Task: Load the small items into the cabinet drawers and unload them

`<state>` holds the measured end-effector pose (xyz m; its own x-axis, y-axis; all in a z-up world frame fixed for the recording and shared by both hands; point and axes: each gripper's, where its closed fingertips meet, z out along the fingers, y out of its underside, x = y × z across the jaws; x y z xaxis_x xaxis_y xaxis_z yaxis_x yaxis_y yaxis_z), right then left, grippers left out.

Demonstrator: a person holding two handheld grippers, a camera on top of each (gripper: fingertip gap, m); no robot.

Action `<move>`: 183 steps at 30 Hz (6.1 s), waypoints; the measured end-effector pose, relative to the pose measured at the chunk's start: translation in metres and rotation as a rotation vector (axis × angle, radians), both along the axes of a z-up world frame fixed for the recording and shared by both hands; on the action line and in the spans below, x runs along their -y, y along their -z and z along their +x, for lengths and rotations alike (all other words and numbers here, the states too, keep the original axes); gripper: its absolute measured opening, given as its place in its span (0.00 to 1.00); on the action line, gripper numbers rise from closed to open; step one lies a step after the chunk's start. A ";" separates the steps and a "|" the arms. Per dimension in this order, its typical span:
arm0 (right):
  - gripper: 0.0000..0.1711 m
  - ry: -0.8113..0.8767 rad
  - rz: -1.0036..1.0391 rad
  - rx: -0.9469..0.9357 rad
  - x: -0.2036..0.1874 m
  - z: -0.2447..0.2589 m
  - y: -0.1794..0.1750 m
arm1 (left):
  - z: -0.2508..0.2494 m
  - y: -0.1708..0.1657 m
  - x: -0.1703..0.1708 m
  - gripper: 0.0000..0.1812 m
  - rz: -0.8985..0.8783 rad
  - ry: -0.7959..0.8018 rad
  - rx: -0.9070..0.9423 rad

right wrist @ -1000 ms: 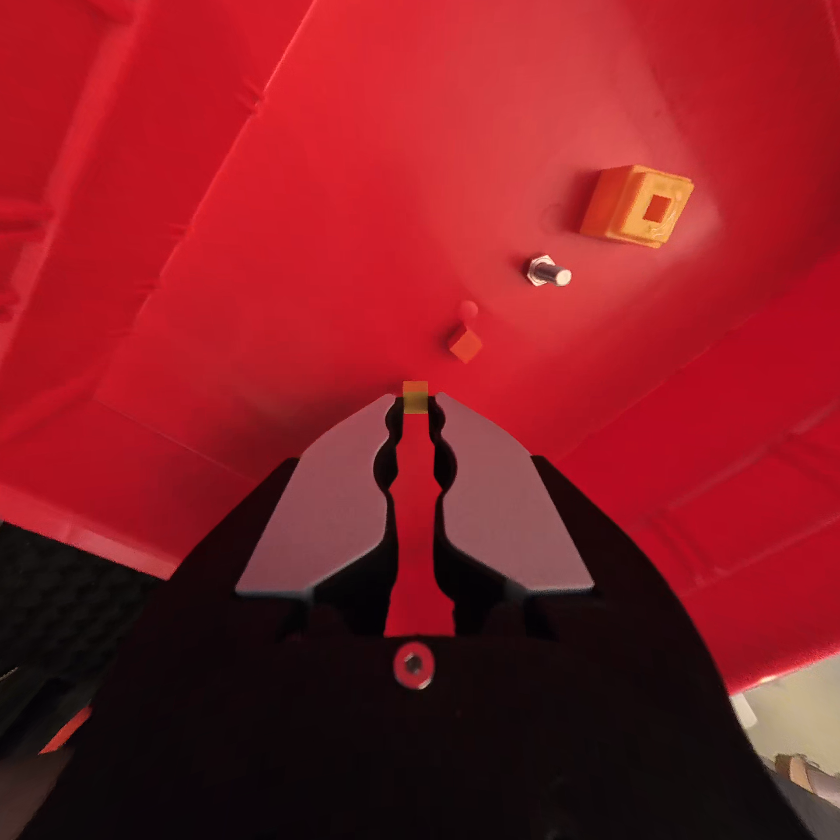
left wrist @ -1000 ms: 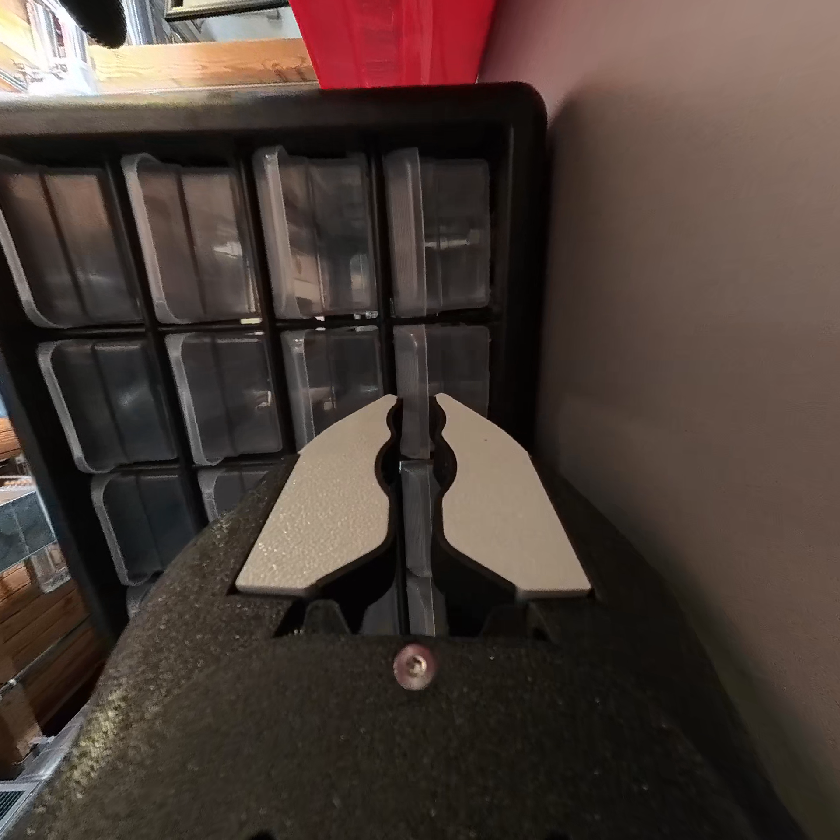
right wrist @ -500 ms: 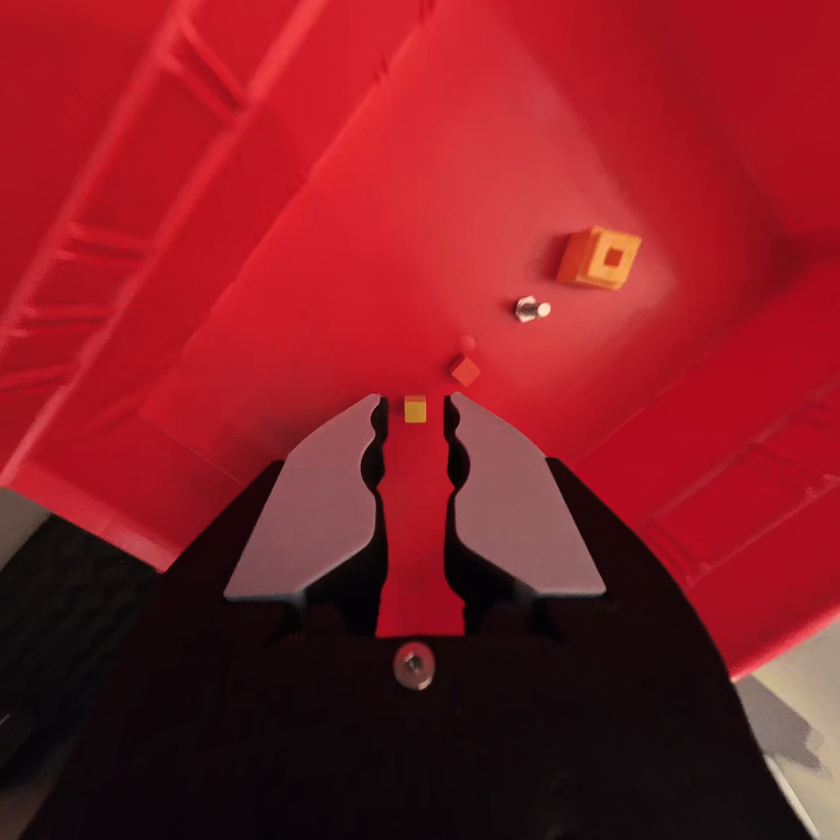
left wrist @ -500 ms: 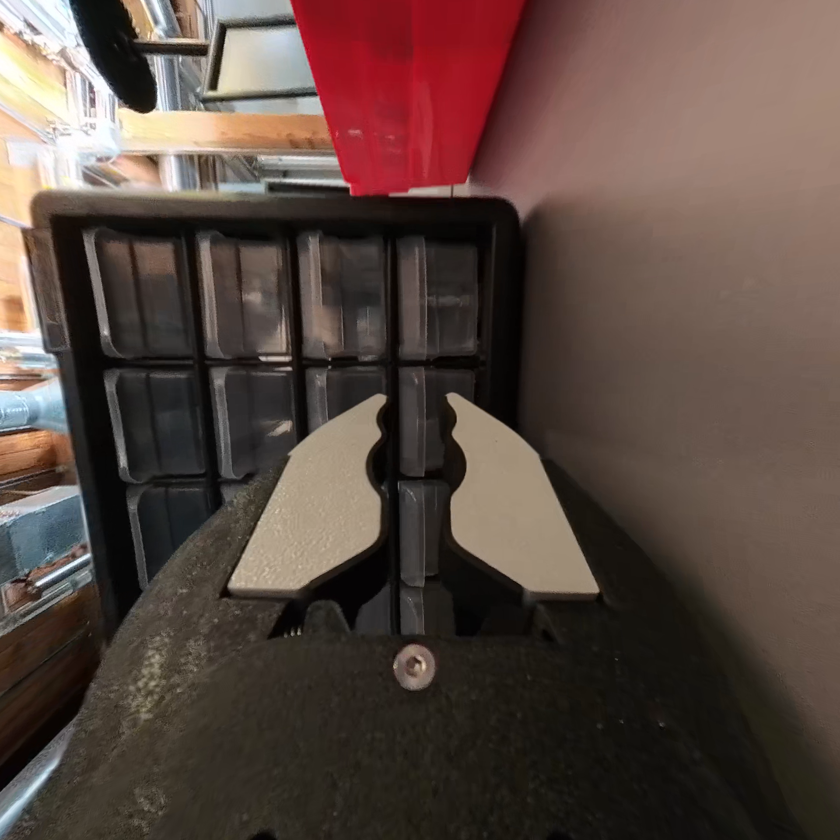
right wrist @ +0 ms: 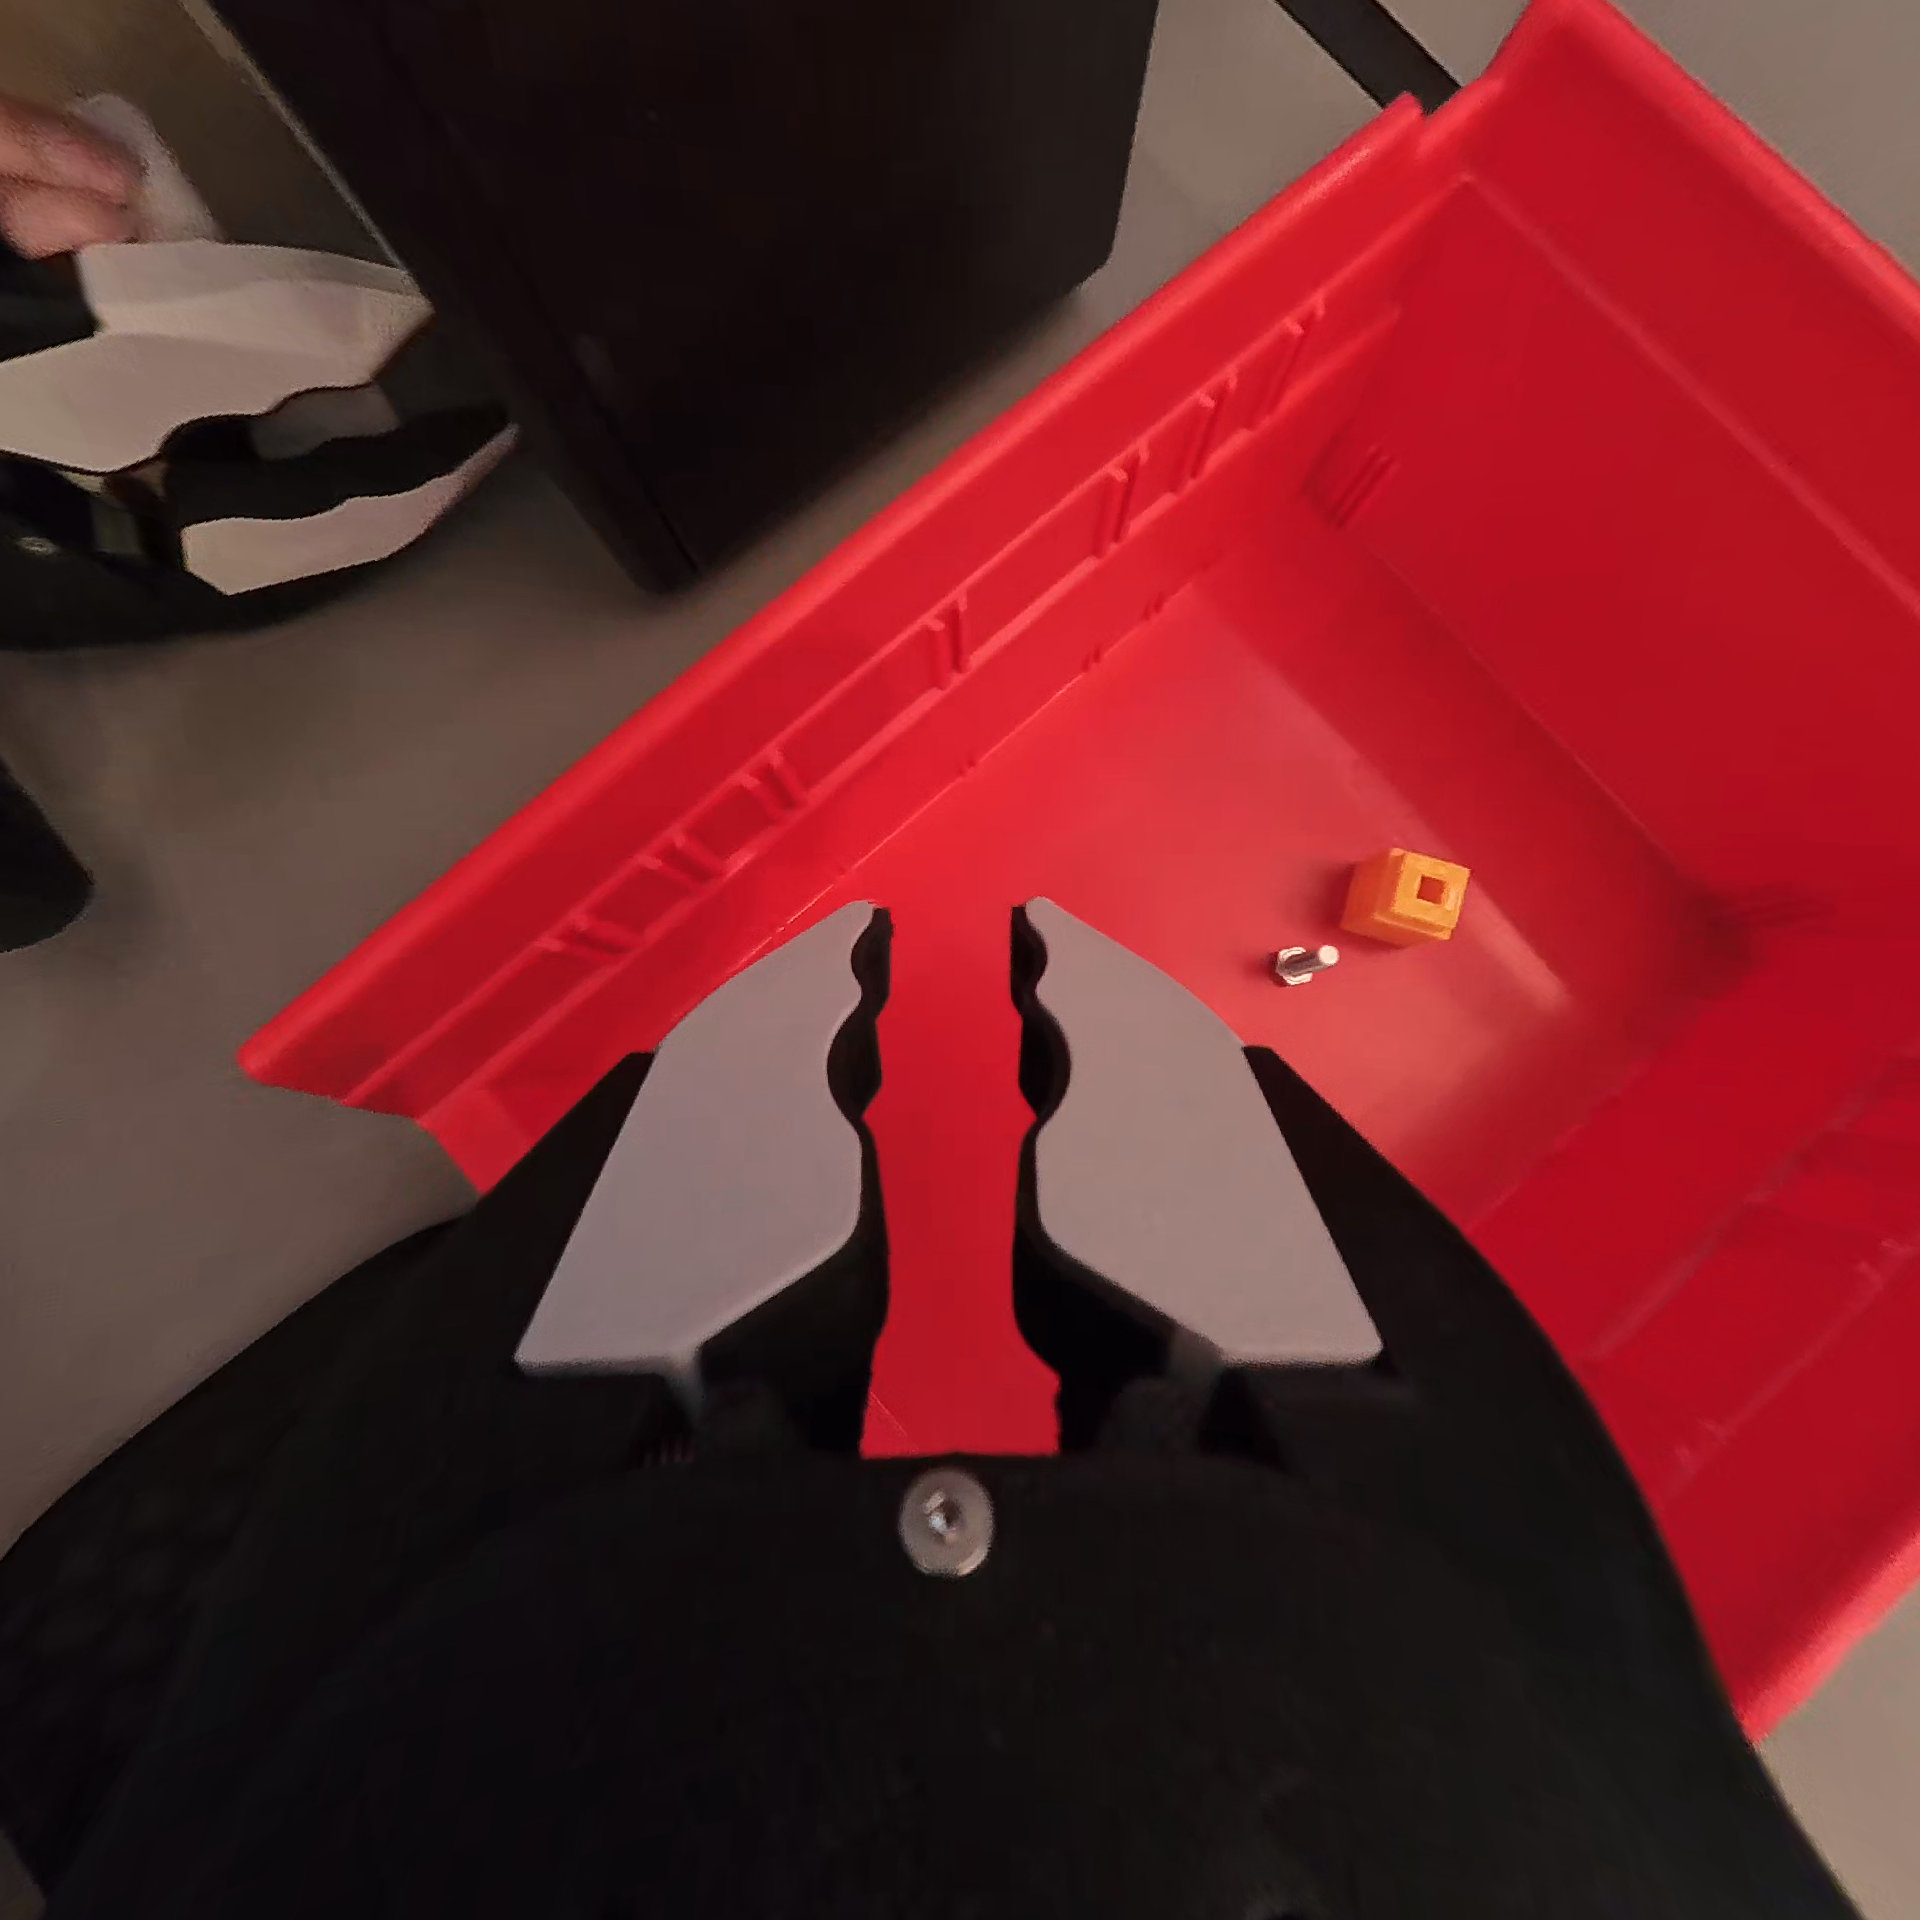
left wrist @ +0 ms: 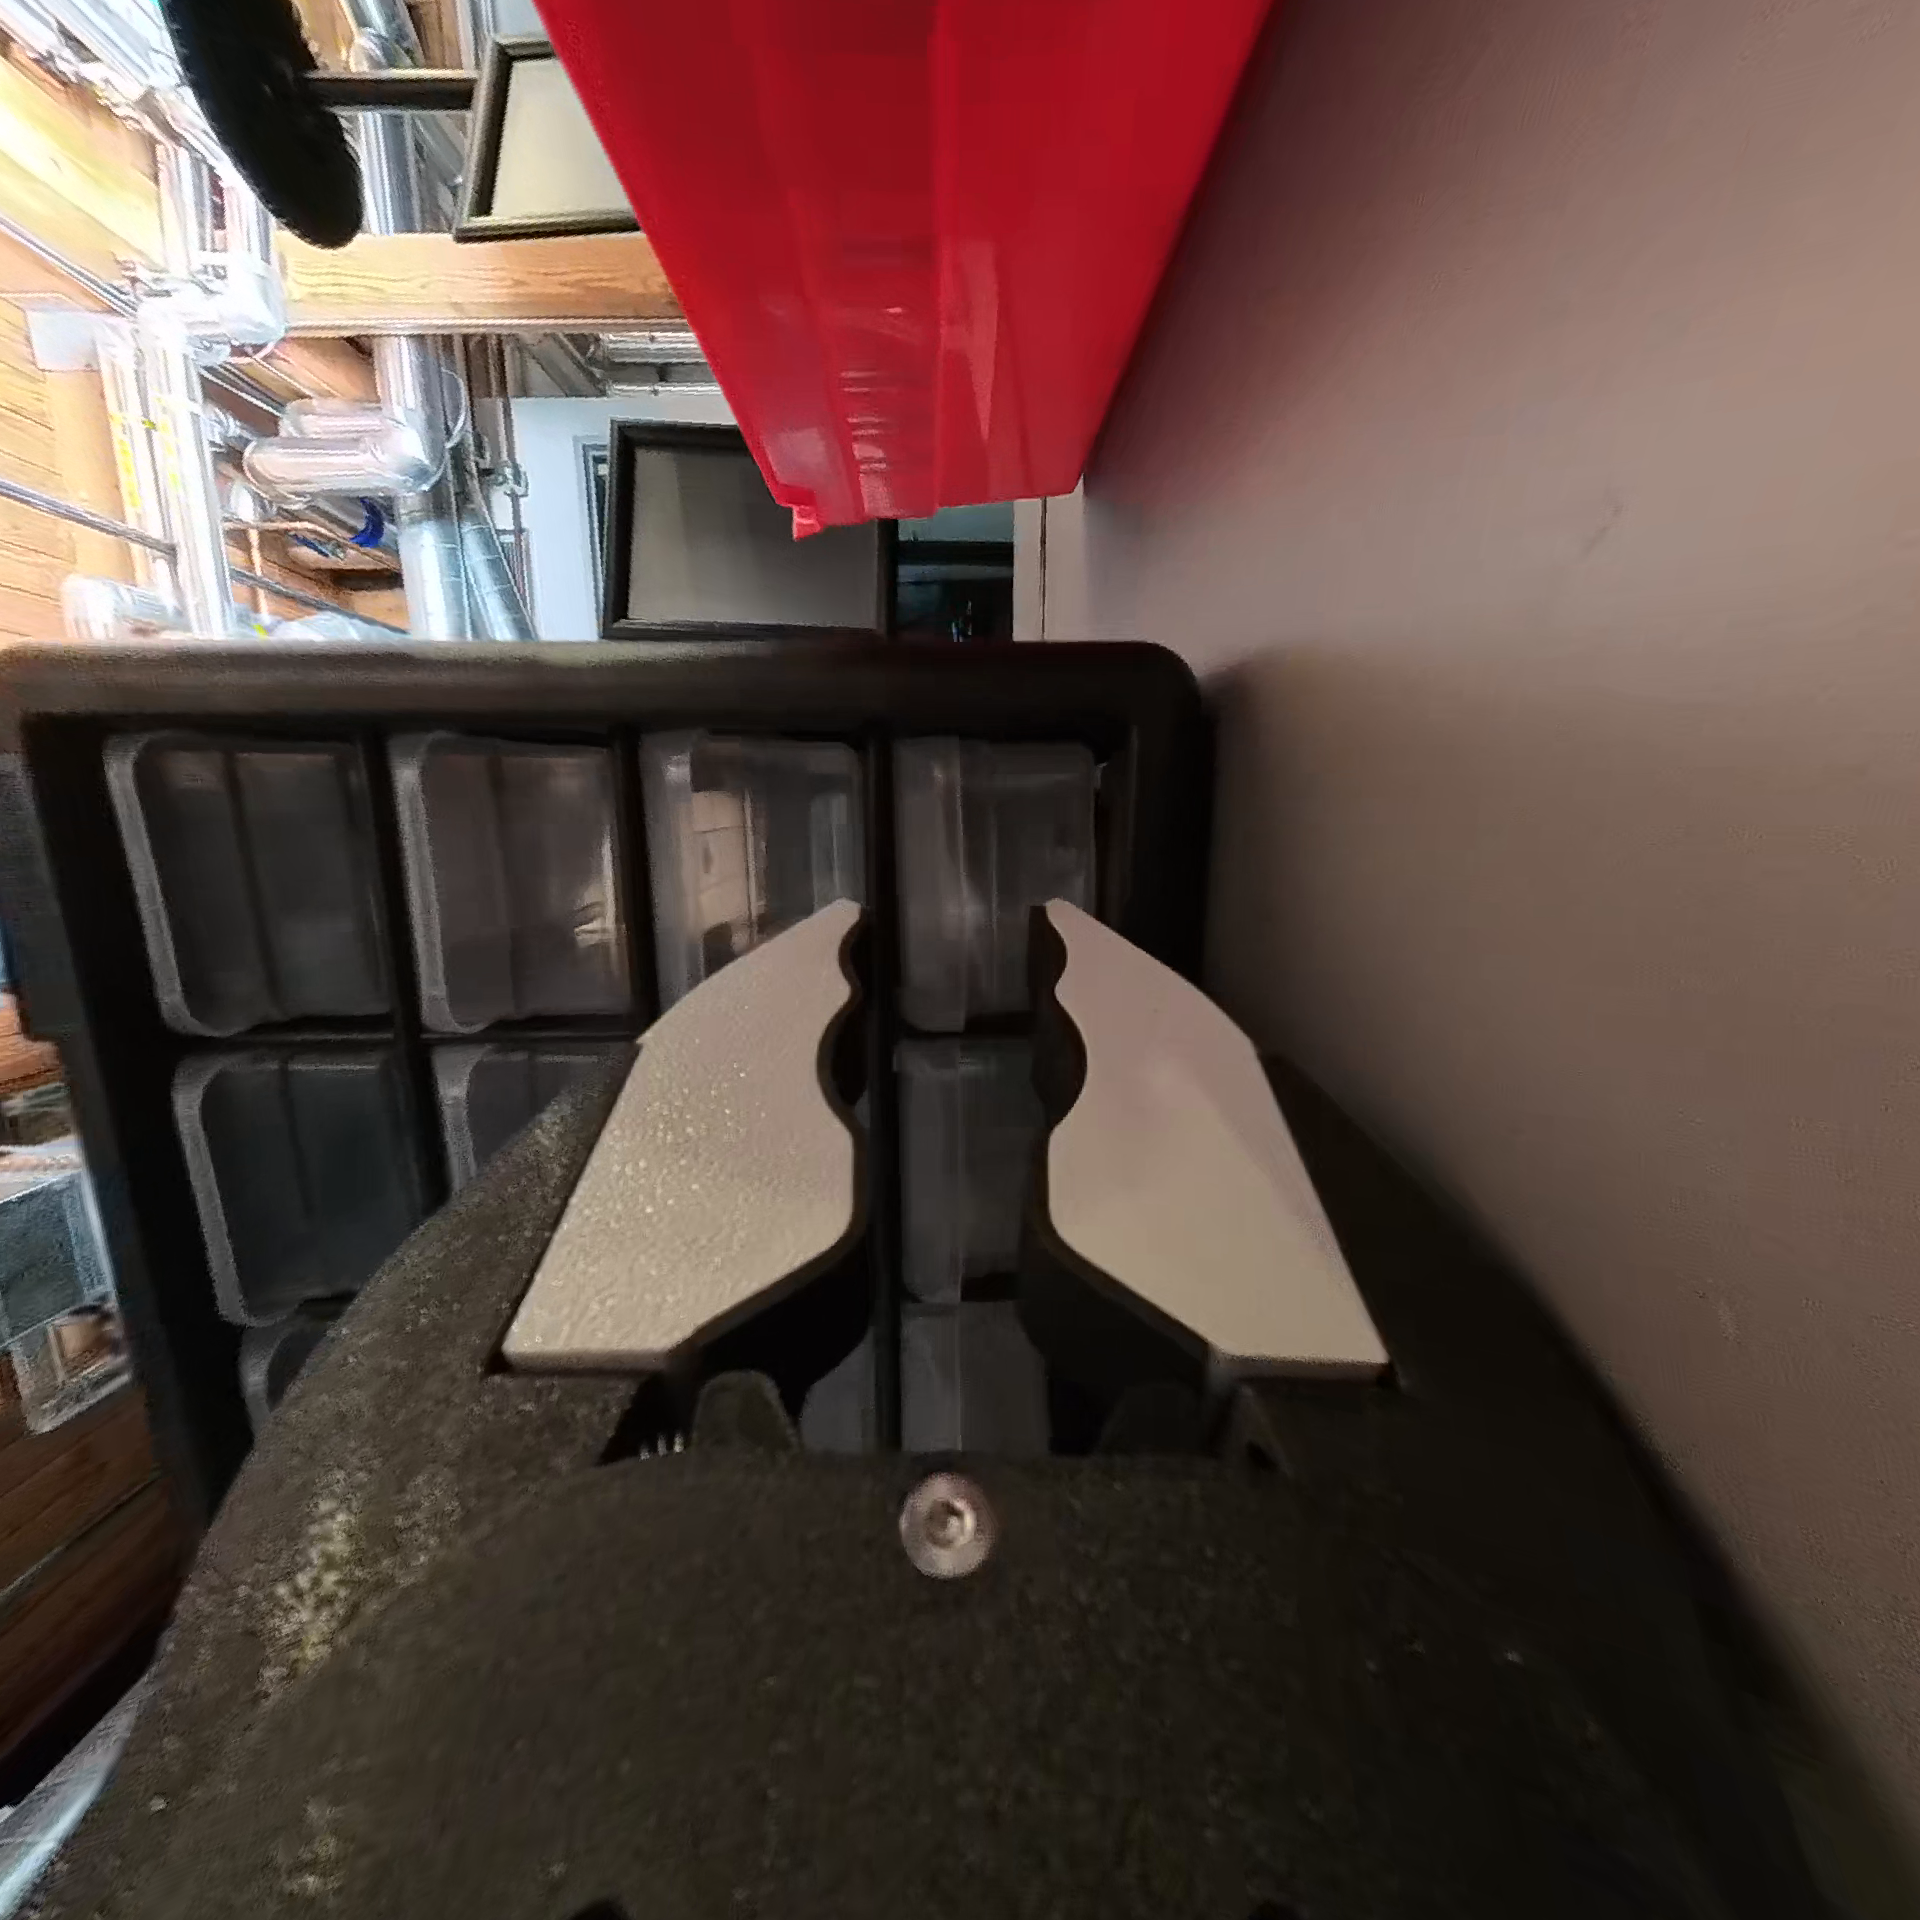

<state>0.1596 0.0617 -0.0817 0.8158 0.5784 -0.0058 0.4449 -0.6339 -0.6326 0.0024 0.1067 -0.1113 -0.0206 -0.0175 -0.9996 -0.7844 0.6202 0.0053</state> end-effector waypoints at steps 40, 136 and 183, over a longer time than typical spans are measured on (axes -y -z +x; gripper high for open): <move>0.08 -0.797 -0.100 0.505 0.003 -0.173 0.018 | -0.028 -0.001 0.074 0.06 0.037 0.085 -0.001; 0.09 -1.157 -0.267 0.632 0.032 -0.180 0.060 | -0.027 0.008 0.109 0.07 -0.107 0.150 0.027; 0.03 -1.125 -0.229 0.701 0.019 -0.175 0.057 | -0.026 0.008 0.109 0.07 -0.107 0.152 0.020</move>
